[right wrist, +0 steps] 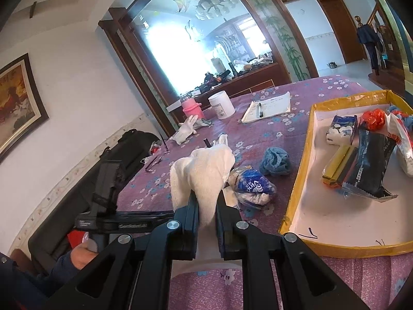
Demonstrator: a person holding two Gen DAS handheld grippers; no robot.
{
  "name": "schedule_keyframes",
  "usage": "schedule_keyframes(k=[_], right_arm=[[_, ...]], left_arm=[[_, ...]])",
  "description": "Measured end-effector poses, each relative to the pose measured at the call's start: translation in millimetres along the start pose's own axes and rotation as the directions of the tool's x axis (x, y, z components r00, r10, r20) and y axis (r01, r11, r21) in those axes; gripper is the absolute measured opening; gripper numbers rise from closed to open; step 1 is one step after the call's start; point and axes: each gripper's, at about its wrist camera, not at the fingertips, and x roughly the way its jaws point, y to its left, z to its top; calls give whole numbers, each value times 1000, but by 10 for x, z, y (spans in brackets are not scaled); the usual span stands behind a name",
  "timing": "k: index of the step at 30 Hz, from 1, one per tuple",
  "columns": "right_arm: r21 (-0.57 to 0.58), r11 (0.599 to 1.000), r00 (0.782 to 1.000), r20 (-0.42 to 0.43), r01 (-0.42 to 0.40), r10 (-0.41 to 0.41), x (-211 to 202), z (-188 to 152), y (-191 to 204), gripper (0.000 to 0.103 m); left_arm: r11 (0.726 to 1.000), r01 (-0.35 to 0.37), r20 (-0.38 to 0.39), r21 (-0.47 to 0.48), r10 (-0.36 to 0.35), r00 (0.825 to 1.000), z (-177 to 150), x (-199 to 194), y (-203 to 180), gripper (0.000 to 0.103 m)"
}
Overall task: Organize soft objects
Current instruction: 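Carry paper sheet and white cloth into the yellow tray, open both grippers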
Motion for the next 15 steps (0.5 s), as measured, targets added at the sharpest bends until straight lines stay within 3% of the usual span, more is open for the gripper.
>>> schedule_keyframes(k=[3, 6, 8, 9, 10, 15], right_arm=[[4, 1000, 1000, -4, 1, -1, 23, -9, -2, 13], [1, 1000, 1000, -10, 0, 0, 43, -20, 13, 13], [-2, 1000, 1000, -10, -2, 2, 39, -18, 18, 13], [-3, 1000, 1000, -10, -1, 1, 35, -16, 17, 13], [-2, 1000, 1000, -8, 4, -4, 33, -10, 7, 13], [9, 1000, 1000, -7, 2, -2, 38, -14, -39, 13]], left_arm=[[999, 30, -8, 28, -30, 1000, -9, -76, -38, 29], [995, 35, -28, 94, -32, 999, -38, -161, -145, 31], [992, 16, -25, 126, -13, 1000, -73, -249, -198, 57], [989, 13, -9, 150, -12, 1000, -95, -306, -232, 77], [985, 23, 6, 170, -24, 1000, -115, -373, -263, 90], [977, 41, -3, 209, -41, 999, -174, -468, -310, 94]])
